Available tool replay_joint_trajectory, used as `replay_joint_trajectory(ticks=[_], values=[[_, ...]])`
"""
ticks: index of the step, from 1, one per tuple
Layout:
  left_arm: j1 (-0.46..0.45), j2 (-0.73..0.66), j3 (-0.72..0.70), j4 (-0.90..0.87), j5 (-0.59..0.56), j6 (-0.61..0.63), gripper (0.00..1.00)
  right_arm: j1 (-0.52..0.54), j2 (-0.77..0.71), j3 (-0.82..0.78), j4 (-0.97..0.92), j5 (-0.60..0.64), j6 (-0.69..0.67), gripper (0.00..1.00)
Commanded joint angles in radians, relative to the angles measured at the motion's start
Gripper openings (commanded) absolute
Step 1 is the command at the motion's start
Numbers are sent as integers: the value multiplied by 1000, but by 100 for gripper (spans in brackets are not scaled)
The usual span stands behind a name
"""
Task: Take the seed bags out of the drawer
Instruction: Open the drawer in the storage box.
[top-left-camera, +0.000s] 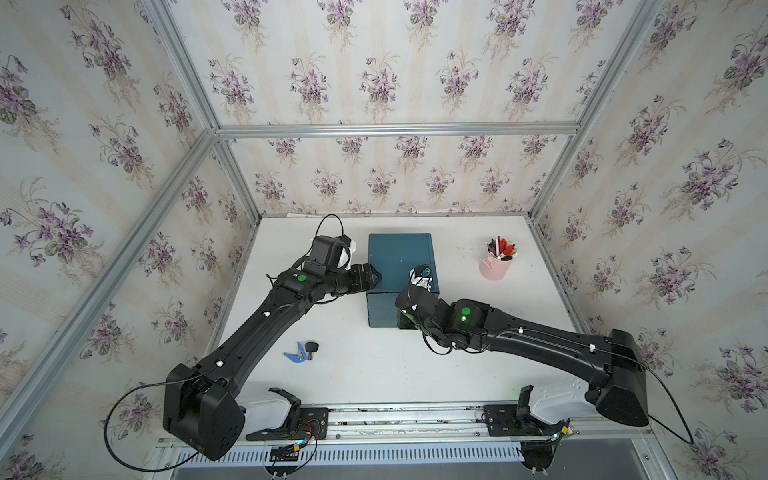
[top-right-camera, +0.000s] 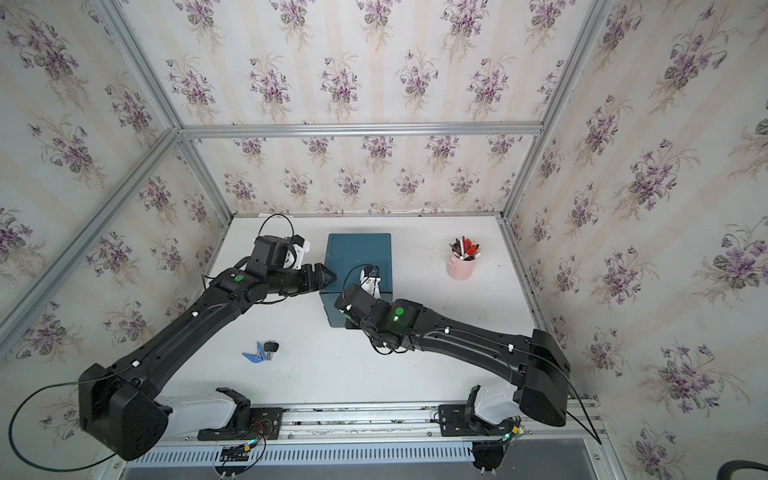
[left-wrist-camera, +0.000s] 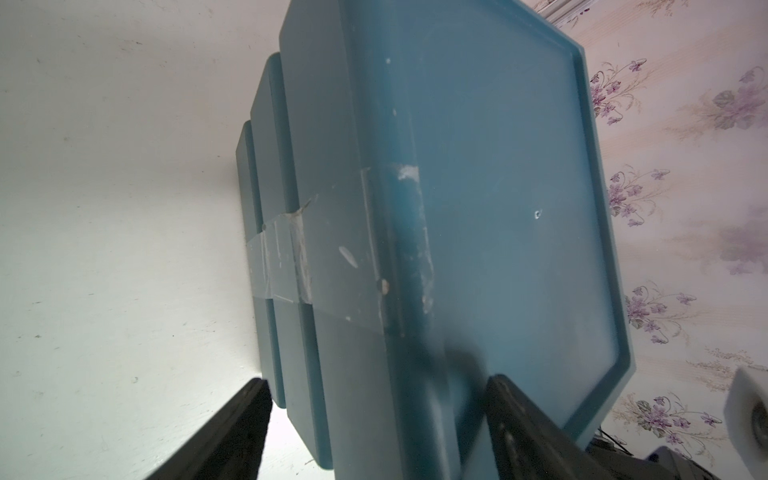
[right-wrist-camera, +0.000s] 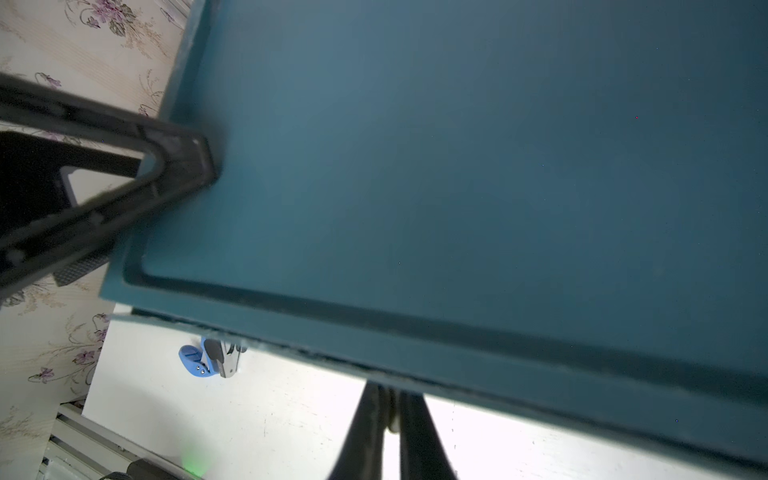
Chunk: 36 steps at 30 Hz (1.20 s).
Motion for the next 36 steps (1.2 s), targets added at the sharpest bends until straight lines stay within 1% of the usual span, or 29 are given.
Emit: replay_joint_trajectory(ticks=[1,4,7,14,20,27,31,36], values=[[-1,9,-5,-116,-44,30,84,3,-20,-29,17,-3,-26,0],[0,11,-6,-114,-44,28,83,33,-74,-78,35,-8,-28,0],[0,15,-9,-111,-60,23,83,114,-150,-121,29,44,-24,0],[0,16,-20,-93,-60,4,80,235,-240,-194,-37,74,60,0],[-1,7,-25,-93,-60,-2,79,302,-246,-221,-37,93,86,0],[-1,3,-29,-96,-62,-1,78,344,-239,-231,-28,98,82,0],[-1,4,-33,-94,-60,-1,78,366,-232,-233,-57,111,111,0],[0,7,-35,-90,-58,-1,78,404,-231,-247,-45,123,123,0]])
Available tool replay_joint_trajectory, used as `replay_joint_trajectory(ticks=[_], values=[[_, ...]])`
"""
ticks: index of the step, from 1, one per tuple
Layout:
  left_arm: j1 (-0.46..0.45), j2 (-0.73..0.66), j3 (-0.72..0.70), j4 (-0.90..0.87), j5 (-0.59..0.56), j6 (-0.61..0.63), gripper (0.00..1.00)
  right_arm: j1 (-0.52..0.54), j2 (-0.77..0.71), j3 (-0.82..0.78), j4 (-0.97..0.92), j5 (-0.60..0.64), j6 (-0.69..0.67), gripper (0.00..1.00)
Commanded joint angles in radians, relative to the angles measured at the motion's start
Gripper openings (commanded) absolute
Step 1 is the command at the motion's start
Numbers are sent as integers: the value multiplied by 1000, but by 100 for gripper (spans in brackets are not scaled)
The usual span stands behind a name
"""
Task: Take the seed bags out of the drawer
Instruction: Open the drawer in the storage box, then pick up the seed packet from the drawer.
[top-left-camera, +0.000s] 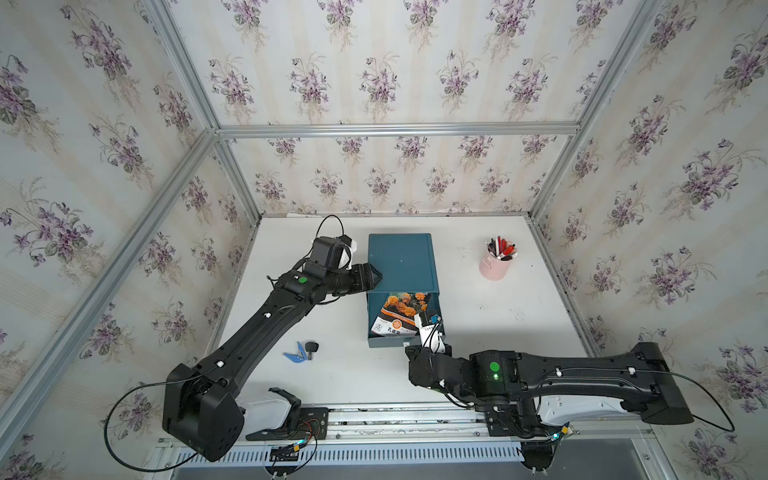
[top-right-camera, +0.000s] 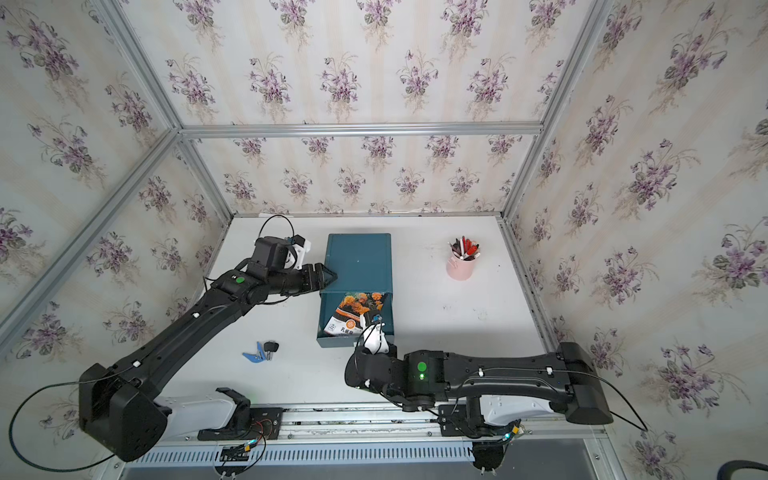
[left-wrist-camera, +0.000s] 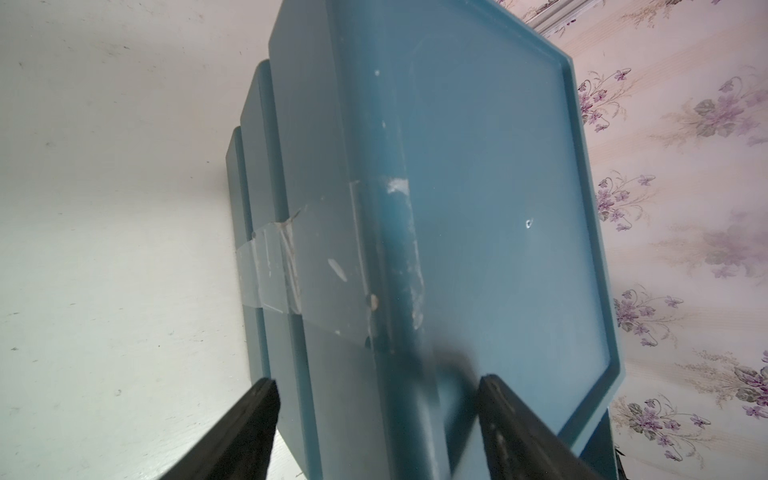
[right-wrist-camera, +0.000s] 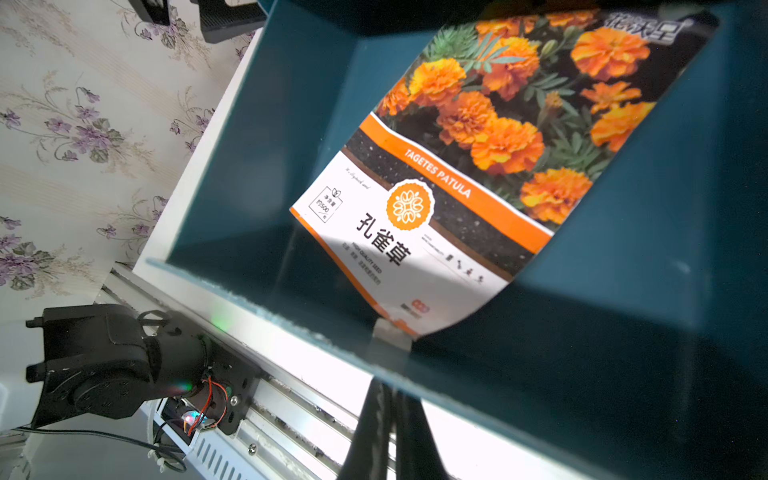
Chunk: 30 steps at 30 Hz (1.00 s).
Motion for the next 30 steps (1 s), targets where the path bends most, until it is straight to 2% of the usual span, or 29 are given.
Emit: replay_joint_trajectory(ticks=[1,7,8,9,10,11,12,17,20,22,24,27,30], values=[[1,13,-12,-133,-61,19,78,27,7,-4,-53,-25,21,0],[2,14,-16,-128,-58,16,78,36,31,-13,-67,-18,47,0],[2,14,-16,-128,-58,16,78,36,39,-6,-76,-21,45,15],[1,13,-17,-128,-58,15,78,38,46,7,-96,-23,40,37],[1,11,-19,-128,-58,14,78,41,50,20,-120,-19,35,67],[1,9,-18,-128,-58,16,78,51,51,44,-154,-8,23,82],[2,8,-18,-130,-59,17,78,69,46,72,-188,7,5,85],[2,11,-4,-141,-56,29,78,104,-24,217,-334,28,-63,83],[1,10,3,-145,-56,34,78,99,-10,357,-428,63,-75,83],[2,8,7,-149,-54,34,78,32,47,461,-524,58,-55,84],[0,6,15,-154,-54,36,78,-111,104,528,-562,-47,-79,78],[0,2,27,-166,-53,39,78,-235,163,557,-532,-141,-121,76],[-1,-5,34,-175,-52,40,78,-298,212,550,-505,-177,-123,77]])
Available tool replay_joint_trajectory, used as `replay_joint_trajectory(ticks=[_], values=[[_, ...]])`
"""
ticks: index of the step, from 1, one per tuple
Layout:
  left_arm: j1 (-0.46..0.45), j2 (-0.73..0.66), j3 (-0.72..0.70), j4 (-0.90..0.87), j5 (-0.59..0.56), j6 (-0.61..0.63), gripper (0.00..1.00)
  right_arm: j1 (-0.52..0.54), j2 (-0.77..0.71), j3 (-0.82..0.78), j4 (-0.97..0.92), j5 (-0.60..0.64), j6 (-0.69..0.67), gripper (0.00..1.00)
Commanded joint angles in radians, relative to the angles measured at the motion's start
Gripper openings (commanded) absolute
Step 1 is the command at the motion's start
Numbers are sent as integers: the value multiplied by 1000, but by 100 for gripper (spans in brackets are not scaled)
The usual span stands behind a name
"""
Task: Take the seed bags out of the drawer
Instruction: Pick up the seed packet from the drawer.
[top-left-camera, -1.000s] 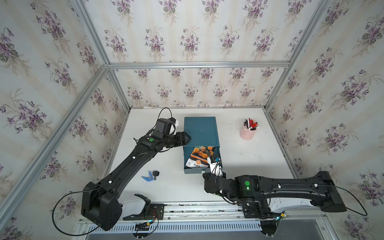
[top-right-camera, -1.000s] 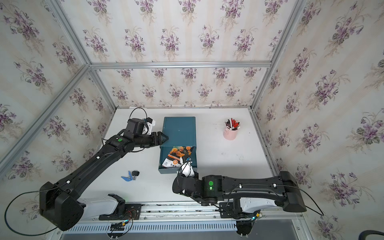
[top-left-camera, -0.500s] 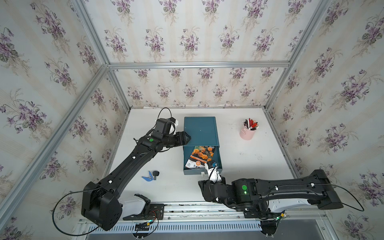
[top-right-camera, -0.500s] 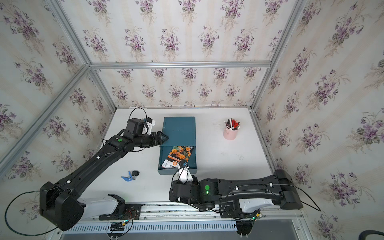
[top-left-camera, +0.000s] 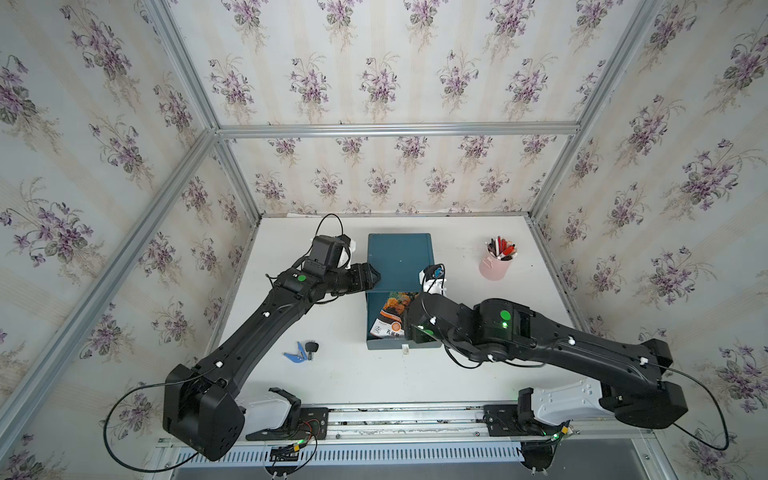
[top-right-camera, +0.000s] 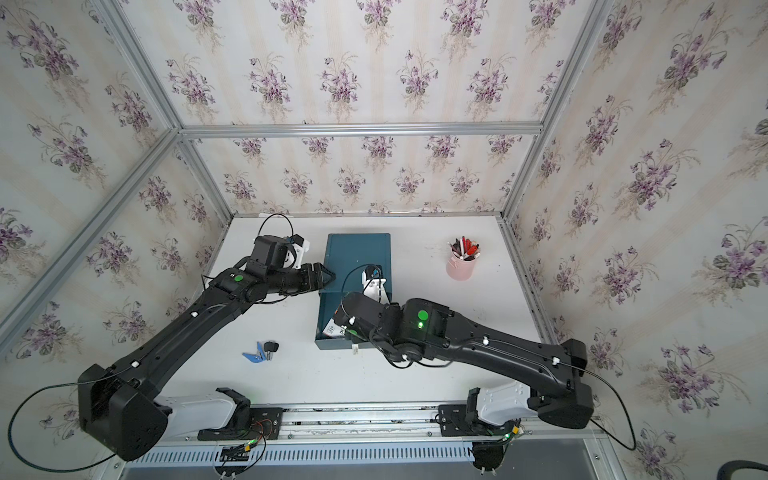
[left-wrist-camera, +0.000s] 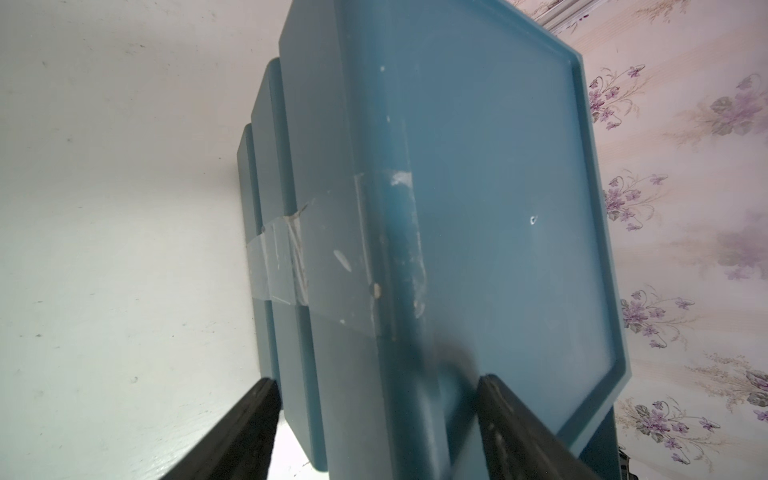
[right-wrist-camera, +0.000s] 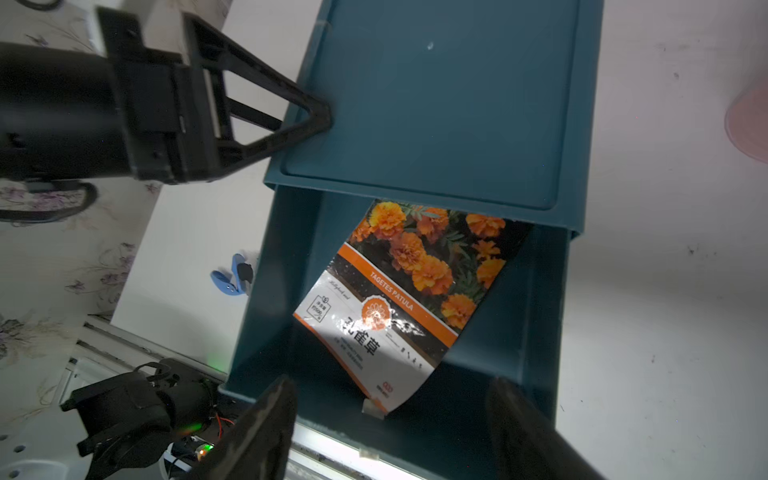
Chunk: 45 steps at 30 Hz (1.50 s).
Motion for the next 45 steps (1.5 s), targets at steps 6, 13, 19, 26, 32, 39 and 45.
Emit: replay_joint_trajectory(ticks=[6,13,19,26,32,39,45], values=[[-4,3,9,-123,-35,34,78,-85,111,-50,57,-95,28,85],[-4,4,16,-134,-35,51,78,-137,164,-124,99,-106,106,98],[-6,3,11,-136,-35,65,77,-158,174,-167,254,-201,84,99],[-8,2,3,-134,-35,76,74,-158,229,-123,320,-217,67,86],[-11,4,2,-134,-8,86,69,-158,235,-144,378,-246,61,40],[-12,10,-2,-129,-7,84,67,-157,183,-182,449,-270,39,0],[-12,11,-9,-133,-25,80,63,-132,105,-138,409,-229,-10,0]])
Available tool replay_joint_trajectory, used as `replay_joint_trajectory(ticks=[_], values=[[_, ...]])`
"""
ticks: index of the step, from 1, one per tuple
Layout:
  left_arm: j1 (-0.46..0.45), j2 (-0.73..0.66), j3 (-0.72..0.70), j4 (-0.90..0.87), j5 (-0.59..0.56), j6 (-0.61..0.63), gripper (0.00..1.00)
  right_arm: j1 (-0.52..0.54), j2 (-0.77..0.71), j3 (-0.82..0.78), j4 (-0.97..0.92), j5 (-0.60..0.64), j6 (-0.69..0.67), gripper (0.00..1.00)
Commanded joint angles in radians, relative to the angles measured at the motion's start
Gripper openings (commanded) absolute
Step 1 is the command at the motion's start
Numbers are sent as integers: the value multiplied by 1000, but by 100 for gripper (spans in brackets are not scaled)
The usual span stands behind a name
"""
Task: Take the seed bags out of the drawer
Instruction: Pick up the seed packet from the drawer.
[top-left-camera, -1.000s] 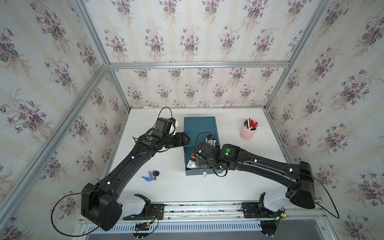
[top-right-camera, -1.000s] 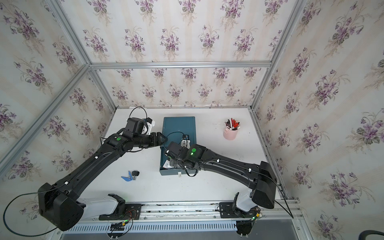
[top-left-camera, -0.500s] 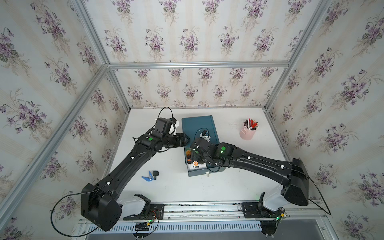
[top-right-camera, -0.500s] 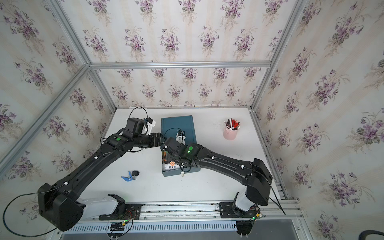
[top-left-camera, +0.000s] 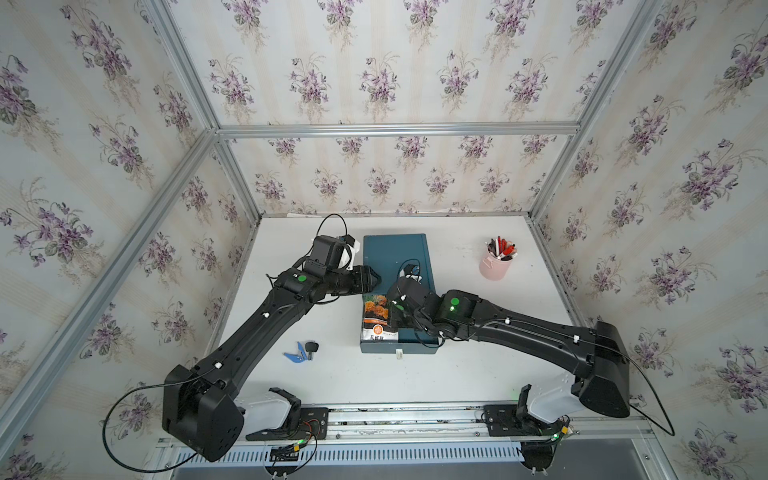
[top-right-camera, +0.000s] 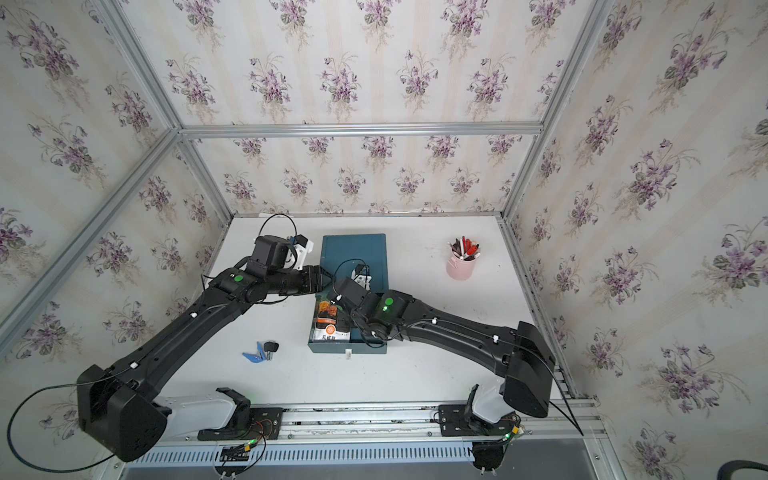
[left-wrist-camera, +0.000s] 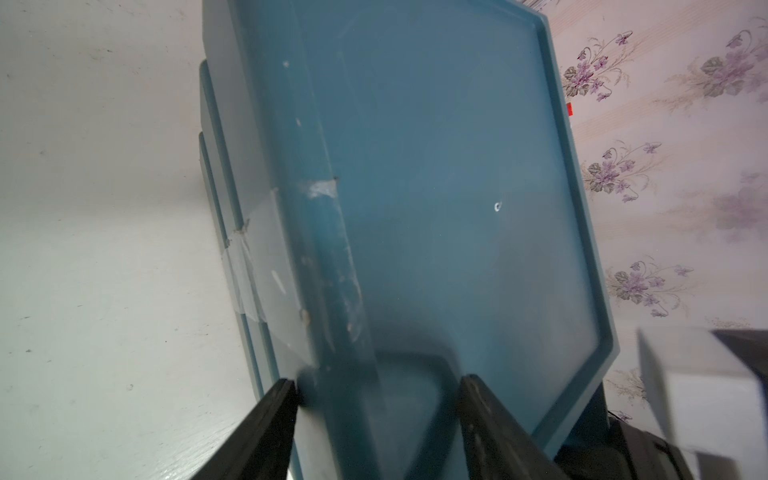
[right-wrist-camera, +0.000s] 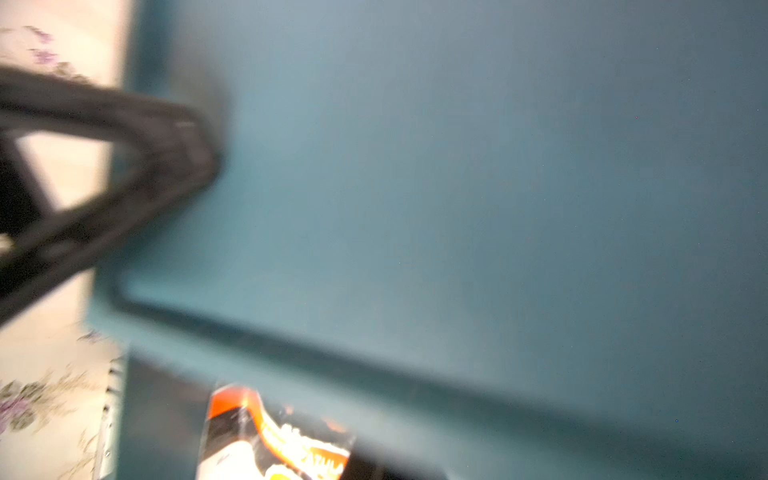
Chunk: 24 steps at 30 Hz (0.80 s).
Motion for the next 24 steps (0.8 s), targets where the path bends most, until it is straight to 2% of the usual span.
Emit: replay_joint_trajectory(ticks=[1,14,19,24], values=[[-1,10,-12,-127,-54,22,63,9,-41,44,0,-14,-38,0],[0,15,-24,-127,-99,20,62,20,-246,-17,77,-109,-53,0],[-1,12,-26,-130,-102,22,61,29,-341,-34,123,-37,-76,0],[-1,13,-25,-130,-109,26,61,28,-375,56,-2,128,-94,0]])
